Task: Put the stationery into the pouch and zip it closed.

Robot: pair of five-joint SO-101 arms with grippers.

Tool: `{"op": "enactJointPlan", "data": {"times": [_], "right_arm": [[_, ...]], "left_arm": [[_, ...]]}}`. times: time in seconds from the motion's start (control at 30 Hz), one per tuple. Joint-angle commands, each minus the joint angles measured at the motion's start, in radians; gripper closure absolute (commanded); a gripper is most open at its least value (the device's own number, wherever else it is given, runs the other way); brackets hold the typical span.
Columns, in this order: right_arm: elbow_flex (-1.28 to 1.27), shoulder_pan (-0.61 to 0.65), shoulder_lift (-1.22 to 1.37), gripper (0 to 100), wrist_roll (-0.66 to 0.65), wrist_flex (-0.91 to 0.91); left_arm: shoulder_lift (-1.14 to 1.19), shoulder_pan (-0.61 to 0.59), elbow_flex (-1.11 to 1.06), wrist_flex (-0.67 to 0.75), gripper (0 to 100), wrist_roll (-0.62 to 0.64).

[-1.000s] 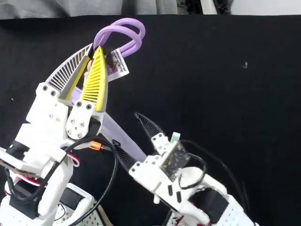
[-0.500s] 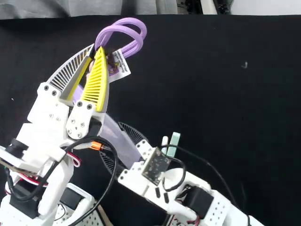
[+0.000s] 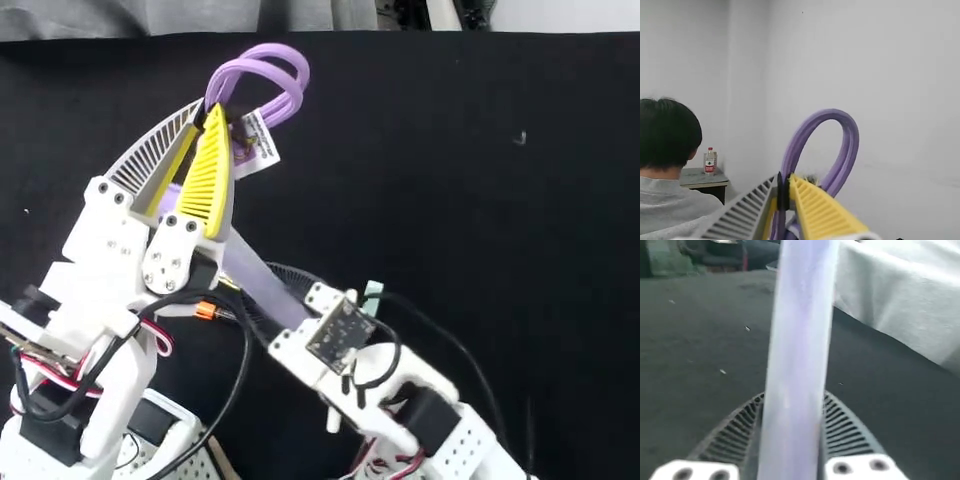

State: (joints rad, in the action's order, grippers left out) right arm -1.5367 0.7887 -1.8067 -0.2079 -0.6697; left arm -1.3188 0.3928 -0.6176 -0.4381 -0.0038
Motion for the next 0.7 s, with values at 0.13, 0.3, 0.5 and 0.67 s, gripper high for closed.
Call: {"op": "enactJointPlan", "data": {"times": [0.13, 0.3, 0.5, 0.67], "right_arm": [[0.28, -0.147, -0.05, 98.8, -0.038, -0.272], [0.32, -0.259, -0.051, 98.8, -0.04, -0.362], [0.394, -0.273, -0.051, 98.8, -0.037, -0.47], [0.504, -0.282, -0.053, 98.8, -0.06, -0.526]], "left_arm": [[-0.002, -0.266, 0.035, -0.123, 97, 0.008], [-0.002, -0.456, 0.022, -0.146, 97, 0.011], [0.0, -0.587, -0.168, -0.029, 97, 0.006], [0.0, -0.69, -0.455, 0.232, 97, 0.009]]}}
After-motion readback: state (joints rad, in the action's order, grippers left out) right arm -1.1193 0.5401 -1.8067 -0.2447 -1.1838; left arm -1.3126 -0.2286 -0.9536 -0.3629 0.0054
